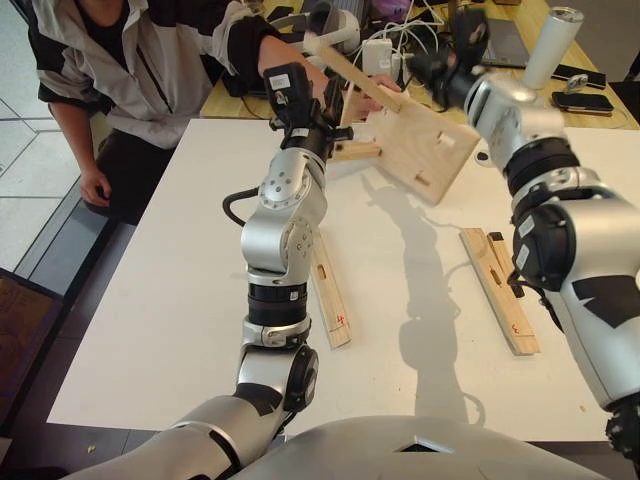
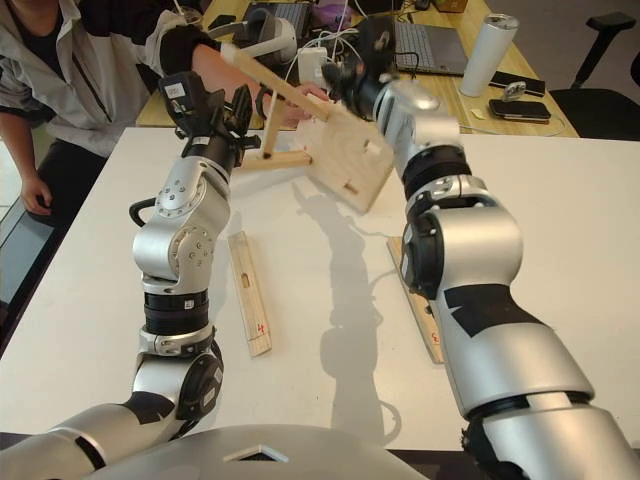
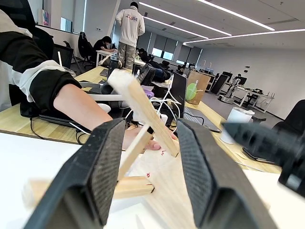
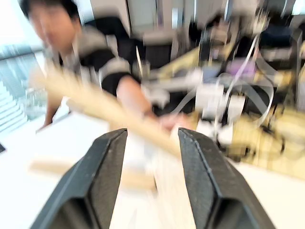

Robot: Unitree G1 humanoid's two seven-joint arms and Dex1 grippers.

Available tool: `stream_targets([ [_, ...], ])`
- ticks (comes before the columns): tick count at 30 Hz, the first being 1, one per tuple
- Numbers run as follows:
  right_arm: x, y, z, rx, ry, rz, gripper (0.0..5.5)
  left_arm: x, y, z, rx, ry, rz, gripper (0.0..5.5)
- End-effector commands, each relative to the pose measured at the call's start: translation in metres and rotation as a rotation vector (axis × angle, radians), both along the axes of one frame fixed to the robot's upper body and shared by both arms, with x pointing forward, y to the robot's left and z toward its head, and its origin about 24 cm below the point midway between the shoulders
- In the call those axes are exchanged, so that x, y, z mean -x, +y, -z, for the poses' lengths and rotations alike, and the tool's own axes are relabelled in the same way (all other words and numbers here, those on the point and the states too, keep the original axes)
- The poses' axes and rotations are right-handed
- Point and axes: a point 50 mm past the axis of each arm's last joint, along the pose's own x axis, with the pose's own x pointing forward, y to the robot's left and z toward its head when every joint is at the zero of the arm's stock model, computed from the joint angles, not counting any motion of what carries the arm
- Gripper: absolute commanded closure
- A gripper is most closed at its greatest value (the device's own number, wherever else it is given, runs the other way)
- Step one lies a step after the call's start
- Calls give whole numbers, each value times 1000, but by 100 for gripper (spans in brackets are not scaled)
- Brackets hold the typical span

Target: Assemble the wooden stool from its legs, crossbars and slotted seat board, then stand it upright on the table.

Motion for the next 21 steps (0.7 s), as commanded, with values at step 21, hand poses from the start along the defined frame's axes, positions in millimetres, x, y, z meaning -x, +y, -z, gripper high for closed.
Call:
stream_targets([
  [21, 98, -39, 8, -491, -101, 109, 350, -20, -2, 68, -529, 314, 311, 349],
])
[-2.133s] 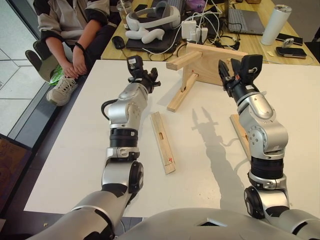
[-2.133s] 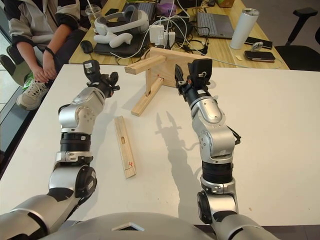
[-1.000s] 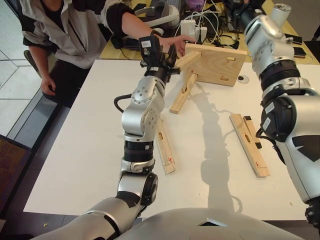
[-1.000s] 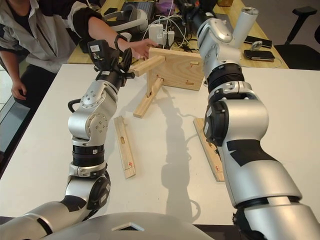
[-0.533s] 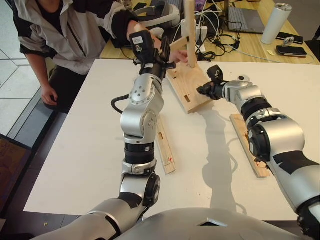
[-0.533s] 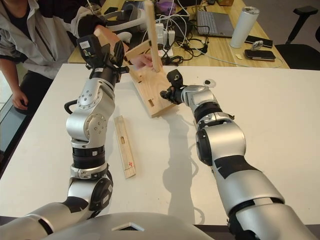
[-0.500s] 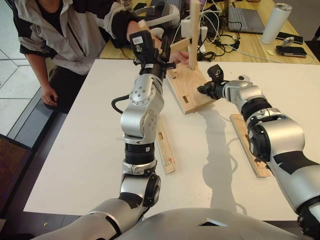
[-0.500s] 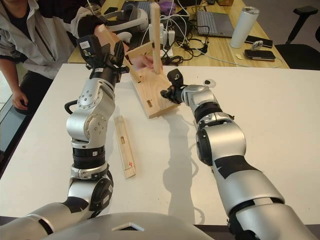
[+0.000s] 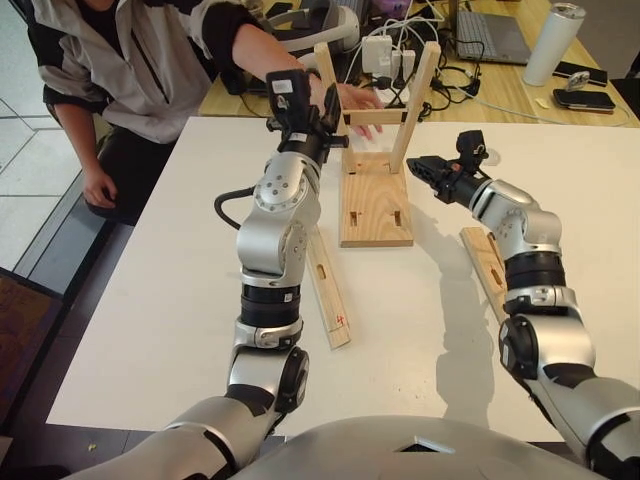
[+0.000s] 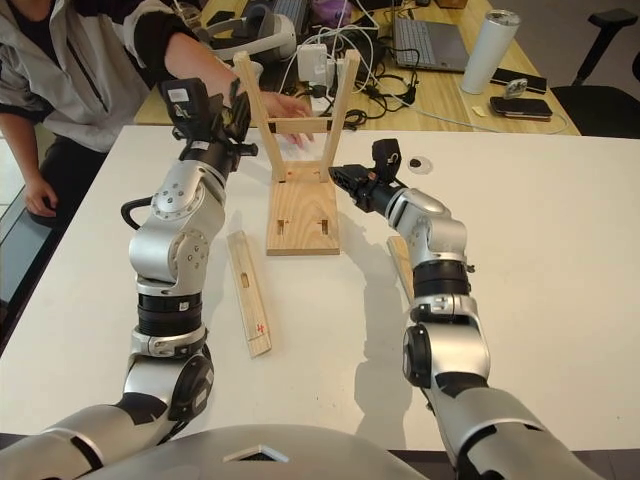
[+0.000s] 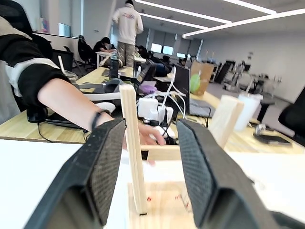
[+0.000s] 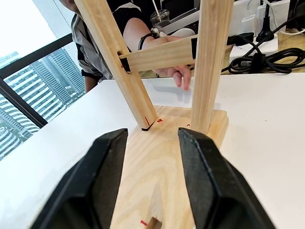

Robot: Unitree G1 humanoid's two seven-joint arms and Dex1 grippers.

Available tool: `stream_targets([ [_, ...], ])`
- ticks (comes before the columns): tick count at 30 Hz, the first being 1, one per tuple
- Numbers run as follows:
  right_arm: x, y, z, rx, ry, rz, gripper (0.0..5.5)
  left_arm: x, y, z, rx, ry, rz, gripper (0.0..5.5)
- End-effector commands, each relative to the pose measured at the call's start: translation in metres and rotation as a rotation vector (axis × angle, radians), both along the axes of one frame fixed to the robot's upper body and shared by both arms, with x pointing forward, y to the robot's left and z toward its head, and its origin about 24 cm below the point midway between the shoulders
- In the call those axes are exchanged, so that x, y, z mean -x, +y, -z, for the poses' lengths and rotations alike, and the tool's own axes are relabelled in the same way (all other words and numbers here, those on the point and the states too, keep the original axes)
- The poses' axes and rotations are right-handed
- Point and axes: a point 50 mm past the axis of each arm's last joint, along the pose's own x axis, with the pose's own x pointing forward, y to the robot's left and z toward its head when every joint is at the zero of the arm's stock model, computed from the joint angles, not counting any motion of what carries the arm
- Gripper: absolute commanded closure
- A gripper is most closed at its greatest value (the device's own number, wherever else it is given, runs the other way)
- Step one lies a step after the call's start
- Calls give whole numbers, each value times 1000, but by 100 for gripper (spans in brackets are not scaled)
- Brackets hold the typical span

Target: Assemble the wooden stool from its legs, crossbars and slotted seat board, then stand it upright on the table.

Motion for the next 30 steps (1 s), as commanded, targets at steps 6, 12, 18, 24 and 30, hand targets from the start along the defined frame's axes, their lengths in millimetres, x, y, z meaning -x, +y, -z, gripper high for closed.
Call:
stream_targets([
  [6, 43, -29, -66, -199, -150, 280, 350, -22, -18, 75, -413, 469, 461, 349],
  [12, 47, -44, -81, -212, -172, 420, 350, -4, -30, 102, -596, 603, 693, 349],
  [18, 48, -55, -99, -219, -231, 487, 350, 35, -15, 109, -815, 654, 948, 349],
  [24, 51, -61, -99, -205, -237, 521, 350, 70, -11, 92, -769, 637, 1055, 349],
  [30, 50, -62, -100, -185, -250, 520, 350, 11, -40, 17, -547, 351, 796, 349],
])
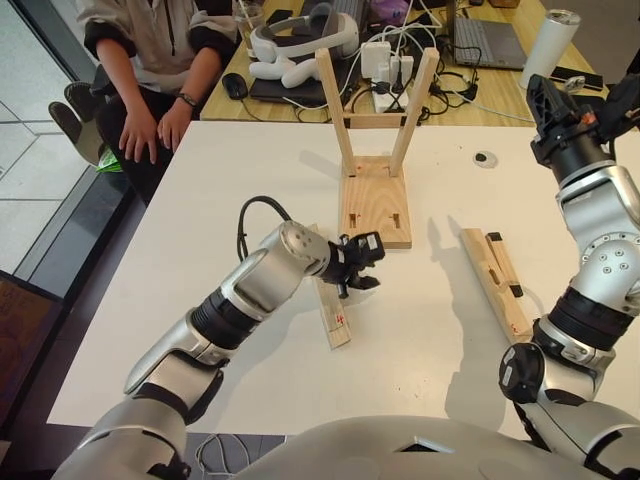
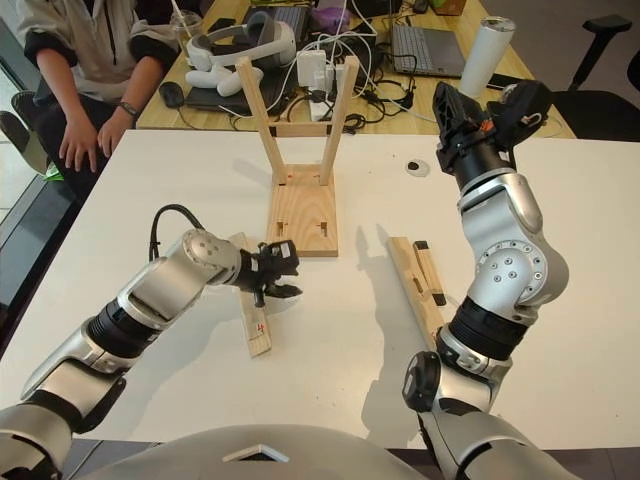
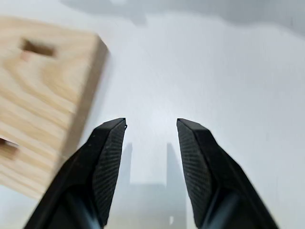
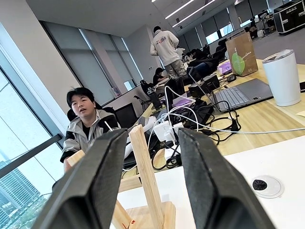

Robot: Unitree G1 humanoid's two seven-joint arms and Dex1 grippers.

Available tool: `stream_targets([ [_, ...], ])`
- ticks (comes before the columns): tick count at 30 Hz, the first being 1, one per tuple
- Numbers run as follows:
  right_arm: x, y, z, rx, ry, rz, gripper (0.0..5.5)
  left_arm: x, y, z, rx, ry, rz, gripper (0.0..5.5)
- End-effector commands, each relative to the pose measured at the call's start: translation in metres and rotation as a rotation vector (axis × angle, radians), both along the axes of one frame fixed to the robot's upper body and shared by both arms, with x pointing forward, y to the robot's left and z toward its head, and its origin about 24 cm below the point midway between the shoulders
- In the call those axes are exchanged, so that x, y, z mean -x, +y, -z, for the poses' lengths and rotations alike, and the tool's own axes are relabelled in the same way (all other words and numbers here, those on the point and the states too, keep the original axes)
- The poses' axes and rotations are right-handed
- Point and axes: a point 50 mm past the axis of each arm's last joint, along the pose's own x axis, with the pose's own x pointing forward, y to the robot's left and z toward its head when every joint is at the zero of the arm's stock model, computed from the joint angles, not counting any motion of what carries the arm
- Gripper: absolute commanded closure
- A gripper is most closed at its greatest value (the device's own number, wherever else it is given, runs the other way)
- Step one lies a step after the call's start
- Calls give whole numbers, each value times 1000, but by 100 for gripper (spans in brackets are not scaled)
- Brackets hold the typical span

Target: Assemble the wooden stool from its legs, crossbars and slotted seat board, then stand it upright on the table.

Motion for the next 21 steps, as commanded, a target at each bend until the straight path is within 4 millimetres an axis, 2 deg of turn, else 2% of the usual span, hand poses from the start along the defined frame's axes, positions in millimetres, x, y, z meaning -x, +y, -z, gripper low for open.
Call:
stream_targets([
  [1, -1, -1, 0, 15, 0, 4, 350, -41, -15, -23, 27, -136, -140, 349],
  [3, -3, 3, 0, 18, 2, -6, 350, -53, -22, 0, -65, -155, -166, 349],
  [6, -7, 10, -3, 27, -3, -30, 350, -62, -27, 48, -264, -181, -159, 349],
  [9, -7, 12, -5, 29, -8, -35, 350, -53, -28, 83, -370, -126, -104, 349],
  [12, -6, 12, -6, 30, -12, -32, 350, -36, -26, 108, -412, -26, -32, 349],
  [16, -4, 10, -6, 33, -15, -20, 350, -3, -21, 119, -353, 217, 23, 349],
  [18, -4, 10, -7, 36, -19, -18, 350, 15, -15, 112, -288, 350, 11, 349],
  [21, -3, 8, -7, 41, -21, -11, 350, 27, -9, 93, -209, 442, -40, 349],
])
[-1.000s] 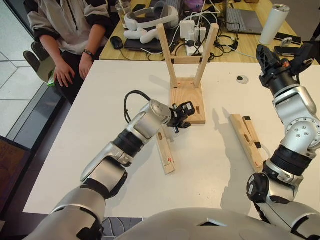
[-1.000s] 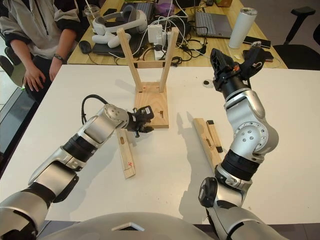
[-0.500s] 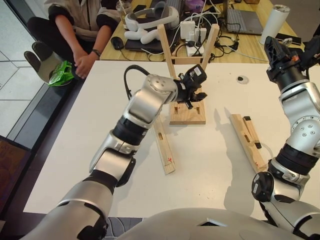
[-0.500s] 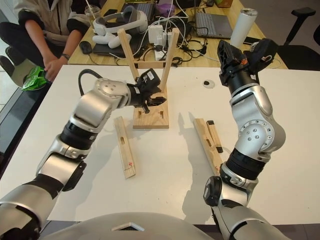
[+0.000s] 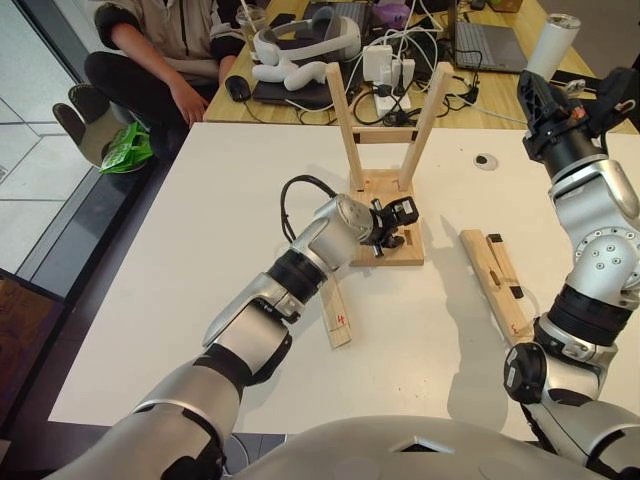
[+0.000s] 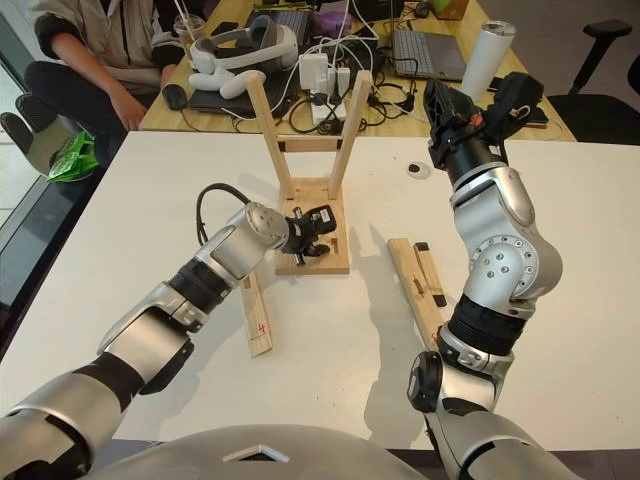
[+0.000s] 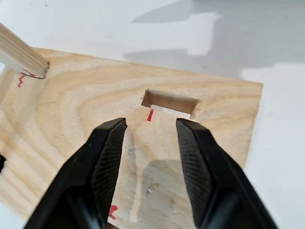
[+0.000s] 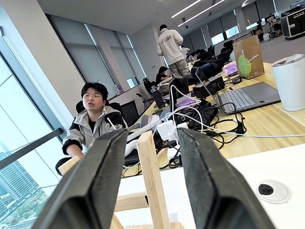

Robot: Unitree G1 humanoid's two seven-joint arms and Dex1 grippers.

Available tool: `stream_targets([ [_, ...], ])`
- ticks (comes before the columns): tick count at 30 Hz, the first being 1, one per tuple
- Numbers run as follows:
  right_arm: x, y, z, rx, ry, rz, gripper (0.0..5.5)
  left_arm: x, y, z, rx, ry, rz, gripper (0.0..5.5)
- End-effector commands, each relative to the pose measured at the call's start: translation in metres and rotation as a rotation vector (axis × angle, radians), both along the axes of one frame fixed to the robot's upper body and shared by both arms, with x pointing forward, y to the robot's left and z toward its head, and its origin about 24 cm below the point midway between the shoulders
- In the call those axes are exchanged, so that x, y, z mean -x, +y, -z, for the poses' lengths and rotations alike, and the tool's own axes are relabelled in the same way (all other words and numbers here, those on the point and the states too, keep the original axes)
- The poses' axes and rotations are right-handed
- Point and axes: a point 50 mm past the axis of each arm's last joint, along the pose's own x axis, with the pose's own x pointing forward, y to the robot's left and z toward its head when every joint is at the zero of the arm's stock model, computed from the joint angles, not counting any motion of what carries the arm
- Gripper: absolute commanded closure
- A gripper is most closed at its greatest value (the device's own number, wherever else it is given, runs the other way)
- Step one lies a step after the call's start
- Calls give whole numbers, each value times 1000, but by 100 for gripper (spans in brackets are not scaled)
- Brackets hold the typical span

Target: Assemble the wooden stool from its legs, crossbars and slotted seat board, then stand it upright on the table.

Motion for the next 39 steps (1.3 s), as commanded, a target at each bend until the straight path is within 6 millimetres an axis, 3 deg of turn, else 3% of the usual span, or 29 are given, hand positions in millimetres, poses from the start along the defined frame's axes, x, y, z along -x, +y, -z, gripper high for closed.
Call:
stream_targets([
  [1, 1, -2, -5, 7, -20, 3, 350, 53, 29, 31, 10, 447, -131, 349],
  [6, 1, -3, -8, 3, -38, 10, 350, 66, 22, 0, 150, 510, -189, 349],
  [11, 7, -21, -20, -126, -169, 156, 350, 52, 15, -44, 431, 444, -376, 349],
  [13, 7, -31, -18, -136, -176, 233, 350, 25, 25, -71, 558, 247, -506, 349],
  [15, 4, -40, -9, -136, -157, 308, 381, -5, 48, -99, 669, -2, -669, 349],
  [17, -2, -44, 4, -141, -119, 354, 409, -24, 66, -111, 707, -160, -775, 376],
  [19, -13, -46, 22, -151, -61, 394, 450, -36, 77, -112, 703, -261, -844, 414],
  [23, -47, -39, 76, -163, 165, 437, 511, -55, 100, -99, 641, -413, -1079, 469],
  [25, -61, -29, 93, -159, 232, 401, 546, -60, 103, -87, 592, -420, -1140, 488],
  [27, -73, -18, 103, -189, 280, 356, 546, -68, 99, -70, 539, -380, -1176, 488],
  [32, -92, 6, 103, -331, 314, 313, 546, -86, 81, -50, 493, -292, -1218, 488],
  [35, -98, 47, 103, -379, 367, 72, 546, -89, 67, -49, 513, -251, -1221, 488],
  [37, -95, 74, 102, -404, 384, -120, 546, -79, 30, -44, 488, -120, -1030, 488],
  [39, -92, 83, 102, -426, 395, -213, 546, -62, -1, -40, 501, 16, -843, 488],
])
